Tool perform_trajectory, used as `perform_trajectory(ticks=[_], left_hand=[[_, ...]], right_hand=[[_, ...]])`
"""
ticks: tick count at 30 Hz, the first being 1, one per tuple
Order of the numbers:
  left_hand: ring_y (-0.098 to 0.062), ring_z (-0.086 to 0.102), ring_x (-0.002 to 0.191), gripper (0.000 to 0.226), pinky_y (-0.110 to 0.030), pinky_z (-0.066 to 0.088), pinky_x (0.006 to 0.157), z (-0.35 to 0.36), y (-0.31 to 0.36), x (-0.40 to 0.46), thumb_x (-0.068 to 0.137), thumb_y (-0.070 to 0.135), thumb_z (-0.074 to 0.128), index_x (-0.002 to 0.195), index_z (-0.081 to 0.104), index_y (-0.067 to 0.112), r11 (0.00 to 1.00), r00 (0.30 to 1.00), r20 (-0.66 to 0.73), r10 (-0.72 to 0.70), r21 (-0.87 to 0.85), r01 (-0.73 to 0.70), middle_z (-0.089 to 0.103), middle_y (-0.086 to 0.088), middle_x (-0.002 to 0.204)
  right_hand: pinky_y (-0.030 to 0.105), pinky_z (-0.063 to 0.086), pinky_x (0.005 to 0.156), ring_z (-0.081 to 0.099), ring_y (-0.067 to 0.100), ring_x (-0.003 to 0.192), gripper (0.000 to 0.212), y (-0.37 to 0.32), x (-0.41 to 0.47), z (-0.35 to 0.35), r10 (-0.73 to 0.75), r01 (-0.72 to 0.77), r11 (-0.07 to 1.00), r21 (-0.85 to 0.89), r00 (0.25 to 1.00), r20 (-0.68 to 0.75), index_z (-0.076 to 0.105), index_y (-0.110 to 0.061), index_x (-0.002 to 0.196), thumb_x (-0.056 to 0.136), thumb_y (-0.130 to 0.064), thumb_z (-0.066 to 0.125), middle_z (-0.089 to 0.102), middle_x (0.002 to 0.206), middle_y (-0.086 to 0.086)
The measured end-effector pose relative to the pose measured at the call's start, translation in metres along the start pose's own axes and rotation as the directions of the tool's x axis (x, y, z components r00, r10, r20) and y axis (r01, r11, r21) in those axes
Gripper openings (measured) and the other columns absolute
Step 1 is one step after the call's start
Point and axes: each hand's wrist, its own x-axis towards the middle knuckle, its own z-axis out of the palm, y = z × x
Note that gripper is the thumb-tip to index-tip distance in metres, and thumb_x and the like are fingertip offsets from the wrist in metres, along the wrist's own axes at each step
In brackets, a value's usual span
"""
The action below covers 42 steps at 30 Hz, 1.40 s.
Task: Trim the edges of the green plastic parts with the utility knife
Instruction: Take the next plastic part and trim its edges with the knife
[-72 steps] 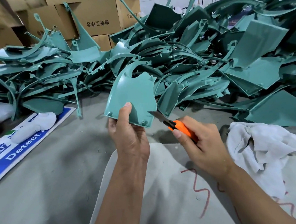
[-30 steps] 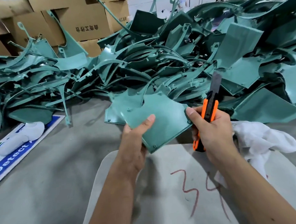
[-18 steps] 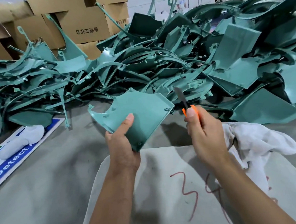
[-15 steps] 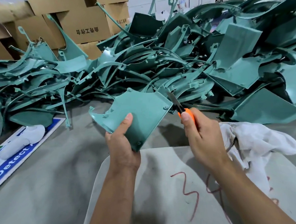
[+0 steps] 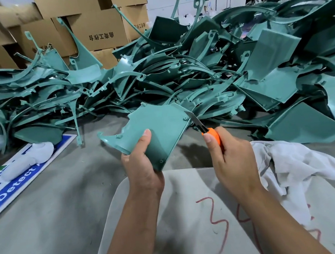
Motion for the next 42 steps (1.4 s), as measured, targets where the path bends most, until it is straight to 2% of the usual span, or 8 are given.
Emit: perform_trajectory(ticks=[10,21,24,28,33,35,38,42], left_hand=[[-0.028,0.075,0.104,0.041,-0.043,0.062,0.084,0.001,-0.004,-0.002,0.08,0.007,0.078,0.119,0.069,0.013,0.997,0.996,-0.048,0.072,0.001,-0.072,0.078,-0.007,0.112],[-0.026,0.073,0.108,0.028,-0.043,0.059,0.094,-0.001,0.001,0.003,0.097,0.016,0.062,0.124,0.068,0.008,0.995,0.993,-0.095,-0.076,-0.066,0.07,0.075,-0.007,0.118],[-0.025,0.075,0.098,0.022,-0.036,0.06,0.084,-0.001,0.004,0.002,0.098,0.017,0.056,0.111,0.071,0.009,0.982,0.985,-0.093,-0.143,-0.14,0.129,0.077,-0.005,0.11],[-0.032,0.069,0.116,0.037,-0.048,0.054,0.103,0.003,0.004,-0.001,0.097,0.012,0.052,0.131,0.065,0.005,0.982,0.994,-0.057,-0.095,-0.167,0.084,0.073,-0.011,0.124],[-0.032,0.07,0.114,0.035,-0.047,0.058,0.097,0.003,0.001,-0.004,0.096,0.012,0.051,0.127,0.067,0.009,0.985,0.996,-0.029,-0.089,-0.154,0.083,0.074,-0.01,0.122],[-0.031,0.071,0.112,0.03,-0.047,0.058,0.095,0.003,0.001,-0.004,0.096,0.011,0.051,0.118,0.07,0.012,0.982,0.994,0.006,-0.113,-0.153,0.112,0.075,-0.009,0.119],[-0.031,0.07,0.114,0.031,-0.05,0.055,0.1,0.004,-0.002,-0.009,0.095,0.012,0.051,0.12,0.069,0.014,0.982,0.988,0.058,-0.143,-0.119,0.149,0.075,-0.008,0.12],[-0.033,0.068,0.116,0.052,-0.053,0.053,0.1,0.007,-0.003,-0.014,0.081,0.016,0.062,0.133,0.062,0.009,0.985,0.983,0.095,-0.159,-0.054,0.164,0.071,-0.013,0.127]], right_hand=[[0.018,0.024,0.048,0.04,0.005,0.046,0.037,0.0,-0.002,0.002,-0.023,0.024,0.999,-0.039,0.999,0.047,0.041,-0.028,0.079,0.107,-0.052,0.041,0.036,0.053,-0.012],[0.026,0.032,0.052,0.05,0.013,0.053,0.046,-0.008,-0.008,0.006,-0.232,0.195,0.972,0.128,0.866,0.444,0.045,-0.033,0.074,0.103,-0.069,0.04,0.046,0.057,-0.01],[0.021,0.03,0.05,0.045,0.011,0.049,0.037,-0.009,-0.006,0.001,-0.192,0.102,0.955,0.278,0.929,0.318,0.044,-0.039,0.076,0.106,-0.059,0.044,0.041,0.056,-0.011],[0.026,0.028,0.048,0.044,0.013,0.049,0.031,-0.003,-0.001,0.002,-0.071,0.059,0.99,0.132,0.993,0.092,0.039,-0.033,0.082,0.11,-0.045,0.039,0.04,0.055,-0.009],[0.035,0.033,0.052,0.042,0.013,0.053,0.034,0.001,0.001,0.001,0.038,-0.033,0.99,0.138,0.999,-0.034,0.044,-0.022,0.083,0.109,-0.043,0.042,0.043,0.06,-0.006],[0.03,0.037,0.052,0.042,0.012,0.053,0.029,-0.002,0.003,-0.001,0.139,-0.112,0.926,0.362,0.989,-0.051,0.052,-0.027,0.084,0.103,-0.049,0.055,0.046,0.062,-0.004],[0.031,0.039,0.041,0.043,0.02,0.046,0.023,-0.005,0.007,-0.004,0.358,-0.308,0.575,0.758,0.928,0.106,0.07,-0.026,0.103,0.091,-0.045,0.075,0.051,0.062,0.005],[0.026,0.038,0.039,0.042,0.017,0.041,0.023,-0.001,0.009,-0.004,0.387,-0.401,0.426,0.811,0.891,0.238,0.079,-0.022,0.096,0.083,-0.039,0.085,0.058,0.064,0.013]])
